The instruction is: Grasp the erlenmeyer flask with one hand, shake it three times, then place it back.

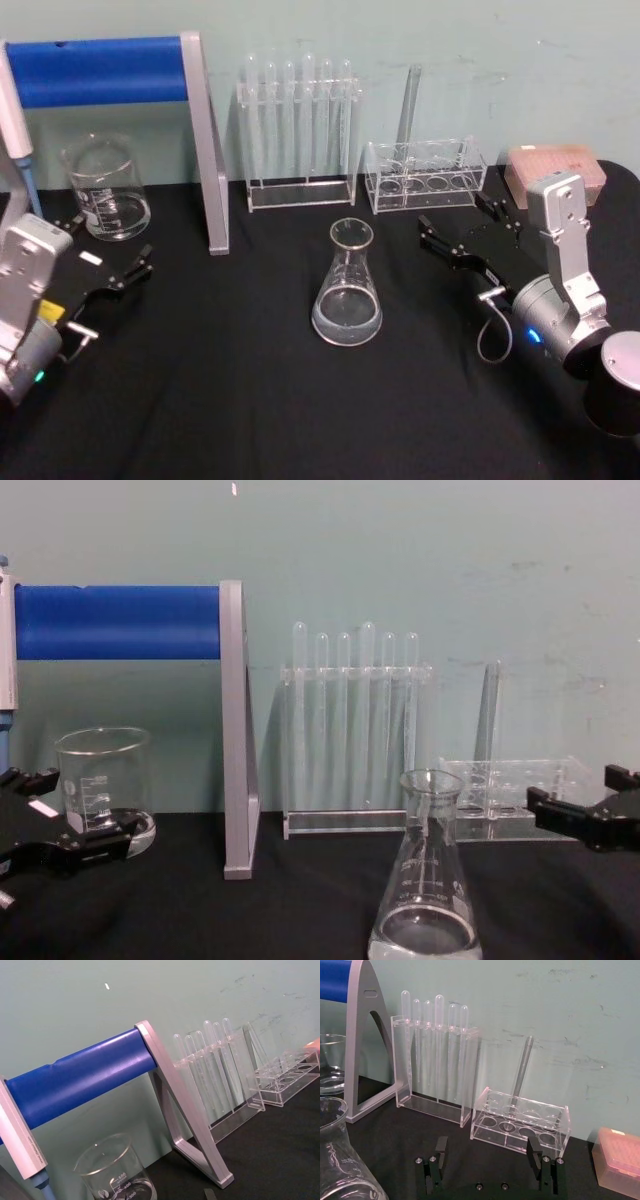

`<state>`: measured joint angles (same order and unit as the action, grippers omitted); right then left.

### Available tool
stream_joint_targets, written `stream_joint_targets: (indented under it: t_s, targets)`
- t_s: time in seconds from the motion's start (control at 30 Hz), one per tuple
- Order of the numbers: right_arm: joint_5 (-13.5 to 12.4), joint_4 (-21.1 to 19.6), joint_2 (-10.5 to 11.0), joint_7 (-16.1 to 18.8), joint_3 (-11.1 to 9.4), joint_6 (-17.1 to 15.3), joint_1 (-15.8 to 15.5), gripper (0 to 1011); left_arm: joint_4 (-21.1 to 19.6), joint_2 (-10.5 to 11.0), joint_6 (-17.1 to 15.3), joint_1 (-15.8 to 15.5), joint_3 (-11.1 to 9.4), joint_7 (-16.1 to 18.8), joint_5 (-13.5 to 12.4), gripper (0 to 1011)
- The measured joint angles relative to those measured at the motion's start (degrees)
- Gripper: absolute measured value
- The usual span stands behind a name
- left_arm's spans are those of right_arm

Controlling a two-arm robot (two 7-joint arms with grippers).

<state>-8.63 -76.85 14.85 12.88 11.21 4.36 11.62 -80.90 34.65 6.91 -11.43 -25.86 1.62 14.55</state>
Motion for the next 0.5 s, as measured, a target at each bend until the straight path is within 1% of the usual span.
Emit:
stream_joint_targets:
  t_s: [0.5]
  targets:
    - [0.0,0.0,0.0,0.0,0.0,0.0,0.0,1000,0.0,0.0,0.0,0.0,0.0,0.0,0.0,1001]
